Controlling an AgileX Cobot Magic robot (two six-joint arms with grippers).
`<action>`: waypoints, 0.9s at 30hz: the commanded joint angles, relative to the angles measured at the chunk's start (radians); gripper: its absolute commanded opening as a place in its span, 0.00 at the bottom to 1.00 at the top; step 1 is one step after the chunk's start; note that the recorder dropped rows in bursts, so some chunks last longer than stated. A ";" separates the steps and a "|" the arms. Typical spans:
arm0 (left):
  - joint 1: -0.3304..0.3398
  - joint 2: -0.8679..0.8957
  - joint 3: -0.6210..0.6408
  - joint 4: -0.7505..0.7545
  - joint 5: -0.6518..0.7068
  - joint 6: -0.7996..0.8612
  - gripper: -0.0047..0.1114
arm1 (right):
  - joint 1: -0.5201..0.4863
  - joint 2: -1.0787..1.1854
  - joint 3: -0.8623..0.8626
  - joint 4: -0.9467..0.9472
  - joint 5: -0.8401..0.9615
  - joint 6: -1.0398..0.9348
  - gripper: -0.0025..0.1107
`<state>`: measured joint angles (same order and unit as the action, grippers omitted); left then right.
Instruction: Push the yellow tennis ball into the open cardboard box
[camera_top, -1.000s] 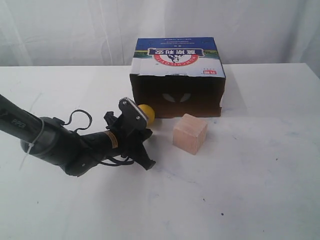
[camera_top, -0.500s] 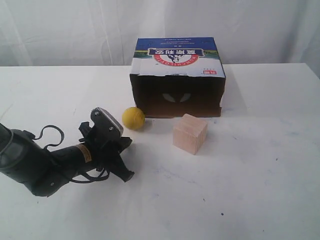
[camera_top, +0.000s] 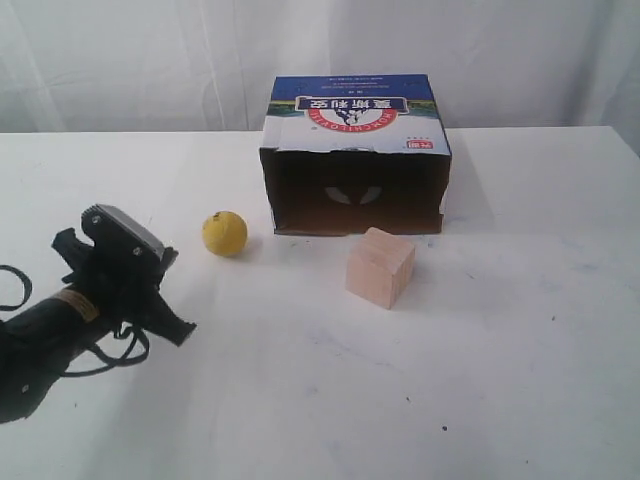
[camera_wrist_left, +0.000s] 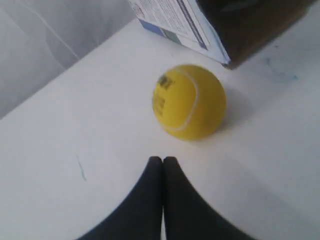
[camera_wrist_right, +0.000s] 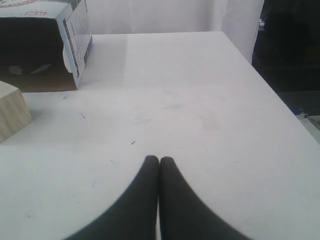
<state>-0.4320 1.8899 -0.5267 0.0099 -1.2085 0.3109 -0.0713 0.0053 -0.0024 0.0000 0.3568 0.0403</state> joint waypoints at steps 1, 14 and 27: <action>0.098 0.064 -0.254 0.130 0.069 -0.131 0.04 | -0.007 -0.005 0.002 0.000 -0.007 0.002 0.02; 0.247 0.334 -0.799 0.961 0.524 -0.961 0.04 | -0.007 -0.005 0.002 0.000 -0.007 0.002 0.02; 0.247 0.269 -0.720 1.212 0.221 -1.238 0.04 | -0.007 -0.005 0.002 0.000 -0.007 0.002 0.02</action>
<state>-0.1856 2.1784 -1.2819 1.1173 -0.9104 -0.8420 -0.0713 0.0053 -0.0024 0.0000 0.3568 0.0403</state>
